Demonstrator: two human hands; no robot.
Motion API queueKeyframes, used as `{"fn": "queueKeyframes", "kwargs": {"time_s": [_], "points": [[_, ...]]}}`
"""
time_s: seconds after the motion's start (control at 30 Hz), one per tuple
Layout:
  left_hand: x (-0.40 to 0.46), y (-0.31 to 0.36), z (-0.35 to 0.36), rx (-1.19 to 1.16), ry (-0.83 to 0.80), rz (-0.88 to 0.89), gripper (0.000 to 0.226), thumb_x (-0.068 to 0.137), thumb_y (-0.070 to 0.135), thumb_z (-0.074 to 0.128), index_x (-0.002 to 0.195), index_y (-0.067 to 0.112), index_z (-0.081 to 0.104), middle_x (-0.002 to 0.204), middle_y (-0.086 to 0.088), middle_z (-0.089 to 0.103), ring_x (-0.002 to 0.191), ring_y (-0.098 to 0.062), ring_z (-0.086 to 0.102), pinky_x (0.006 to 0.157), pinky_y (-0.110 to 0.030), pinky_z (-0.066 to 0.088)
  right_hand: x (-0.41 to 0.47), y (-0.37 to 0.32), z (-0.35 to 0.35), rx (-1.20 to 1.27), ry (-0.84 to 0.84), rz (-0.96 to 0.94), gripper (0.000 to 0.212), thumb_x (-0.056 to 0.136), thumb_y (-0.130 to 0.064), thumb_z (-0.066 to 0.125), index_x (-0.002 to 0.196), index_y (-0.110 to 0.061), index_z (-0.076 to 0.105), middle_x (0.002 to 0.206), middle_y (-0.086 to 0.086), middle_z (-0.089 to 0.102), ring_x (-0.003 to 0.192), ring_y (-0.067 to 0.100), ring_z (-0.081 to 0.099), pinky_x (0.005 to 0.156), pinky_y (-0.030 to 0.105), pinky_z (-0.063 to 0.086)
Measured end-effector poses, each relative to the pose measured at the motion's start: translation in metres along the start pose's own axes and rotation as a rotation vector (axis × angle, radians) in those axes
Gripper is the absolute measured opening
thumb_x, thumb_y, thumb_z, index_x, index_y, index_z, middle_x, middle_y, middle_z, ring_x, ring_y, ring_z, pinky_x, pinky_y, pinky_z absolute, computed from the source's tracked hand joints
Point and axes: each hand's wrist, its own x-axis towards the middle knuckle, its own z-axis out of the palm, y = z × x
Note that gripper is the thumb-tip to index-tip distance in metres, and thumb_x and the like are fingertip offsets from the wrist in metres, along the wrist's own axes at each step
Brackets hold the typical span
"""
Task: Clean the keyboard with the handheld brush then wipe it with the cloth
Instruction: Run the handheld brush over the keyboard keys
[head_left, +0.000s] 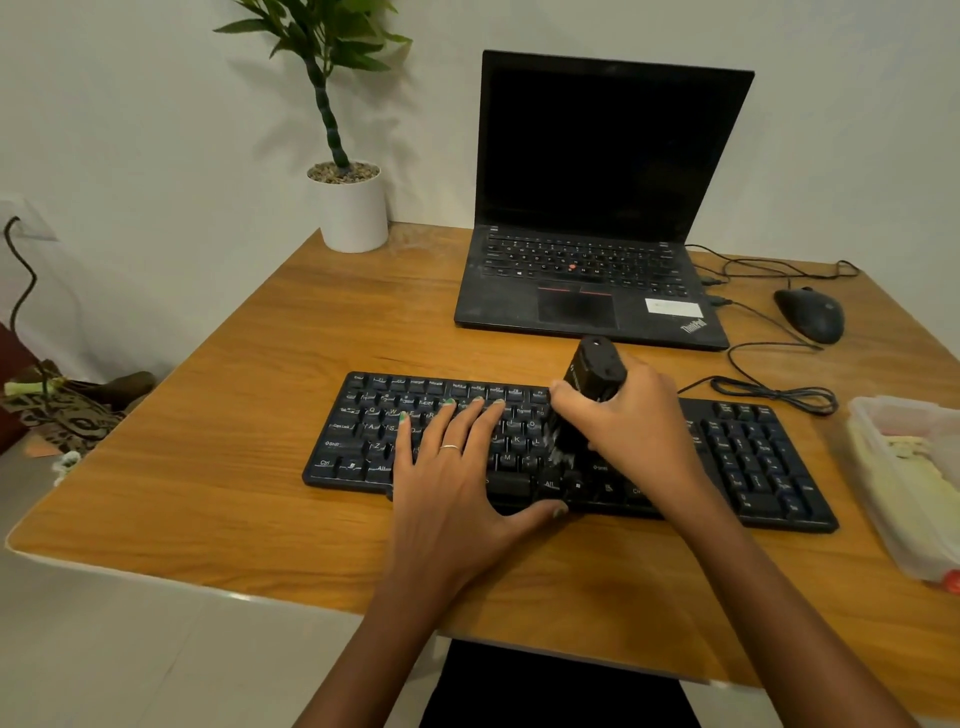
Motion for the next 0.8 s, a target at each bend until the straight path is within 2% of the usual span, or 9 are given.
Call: {"fn": "queueKeyframes", "kwargs": {"time_s": [0.13,0.23,0.27,0.37,0.5,0.6,0.63,0.73,0.8], "points": [[0.001,-0.001,0.000,-0.010,0.004,0.002,0.105,0.069,0.094,0.022,0.142,0.022,0.043,0.143,0.001,0.050,0.134,-0.022,0.042,0.112,-0.055,0.019,-0.002,-0.003,0.002,0.021,-0.122,-0.008,0.022,0.083,-0.030,0.066,0.079,-0.012,0.056,0.074,0.006,0.063,0.066,0.023,0.063,0.055,0.031,0.050],[0.000,0.000,0.000,0.000,0.001,0.004,0.105,0.068,0.094,0.023,0.142,0.022,0.043,0.143,0.001,0.049,0.134,-0.022,0.041,0.113,-0.054,0.018,-0.002,-0.002,0.002,-0.026,-0.002,-0.038,0.021,0.083,-0.030,0.066,0.075,-0.015,0.054,0.068,0.001,0.058,0.066,0.019,0.059,0.052,0.024,0.045],[0.000,0.000,0.000,-0.001,0.003,0.004,0.105,0.068,0.094,0.023,0.142,0.022,0.043,0.143,0.001,0.049,0.134,-0.022,0.042,0.112,-0.054,0.018,-0.003,-0.002,0.003,-0.014,-0.011,-0.047,0.020,0.083,-0.029,0.067,0.074,-0.017,0.053,0.067,-0.001,0.057,0.063,0.017,0.057,0.050,0.022,0.042],[0.000,-0.001,0.000,-0.014,0.004,0.002,0.105,0.069,0.094,0.023,0.142,0.022,0.043,0.144,0.001,0.048,0.135,-0.022,0.040,0.113,-0.055,0.019,-0.005,-0.005,0.004,-0.008,-0.149,-0.064,0.020,0.083,-0.029,0.067,0.074,-0.018,0.053,0.064,-0.003,0.055,0.057,0.011,0.052,0.048,0.019,0.040],[0.000,0.000,0.000,-0.007,0.005,0.004,0.104,0.069,0.094,0.022,0.141,0.022,0.044,0.143,0.001,0.049,0.134,-0.022,0.042,0.112,-0.054,0.018,0.000,-0.002,0.007,-0.094,-0.024,-0.106,0.022,0.083,-0.031,0.065,0.072,-0.019,0.051,0.063,-0.004,0.053,0.056,0.011,0.050,0.053,0.020,0.041],[0.001,-0.001,0.000,-0.016,0.018,0.011,0.103,0.069,0.093,0.024,0.141,0.022,0.045,0.143,0.001,0.049,0.135,-0.022,0.041,0.113,-0.054,0.018,-0.001,-0.005,0.007,-0.053,-0.205,-0.120,0.020,0.082,-0.030,0.066,0.075,-0.018,0.053,0.066,0.001,0.058,0.055,0.012,0.050,0.048,0.021,0.040],[0.001,-0.002,0.000,-0.016,0.016,0.013,0.103,0.069,0.093,0.025,0.141,0.022,0.045,0.143,0.001,0.049,0.135,-0.022,0.041,0.113,-0.054,0.019,0.001,-0.005,0.005,-0.077,-0.220,-0.121,0.022,0.082,-0.031,0.067,0.072,-0.018,0.052,0.064,0.001,0.057,0.054,0.012,0.048,0.047,0.020,0.038],[0.000,-0.001,0.000,-0.008,0.010,0.009,0.104,0.069,0.094,0.025,0.141,0.021,0.045,0.143,0.002,0.049,0.134,-0.022,0.042,0.113,-0.055,0.020,0.006,-0.003,0.004,-0.169,-0.069,-0.144,0.029,0.082,-0.031,0.066,0.065,-0.023,0.045,0.057,-0.005,0.049,0.051,0.009,0.044,0.048,0.018,0.037],[0.000,-0.001,0.000,-0.013,0.010,0.005,0.105,0.069,0.094,0.024,0.141,0.022,0.044,0.143,0.002,0.049,0.135,-0.021,0.041,0.113,-0.054,0.019,0.002,-0.003,0.007,-0.107,-0.081,-0.158,0.026,0.082,-0.029,0.066,0.067,-0.024,0.045,0.058,-0.006,0.049,0.051,0.007,0.043,0.049,0.019,0.038]]}}
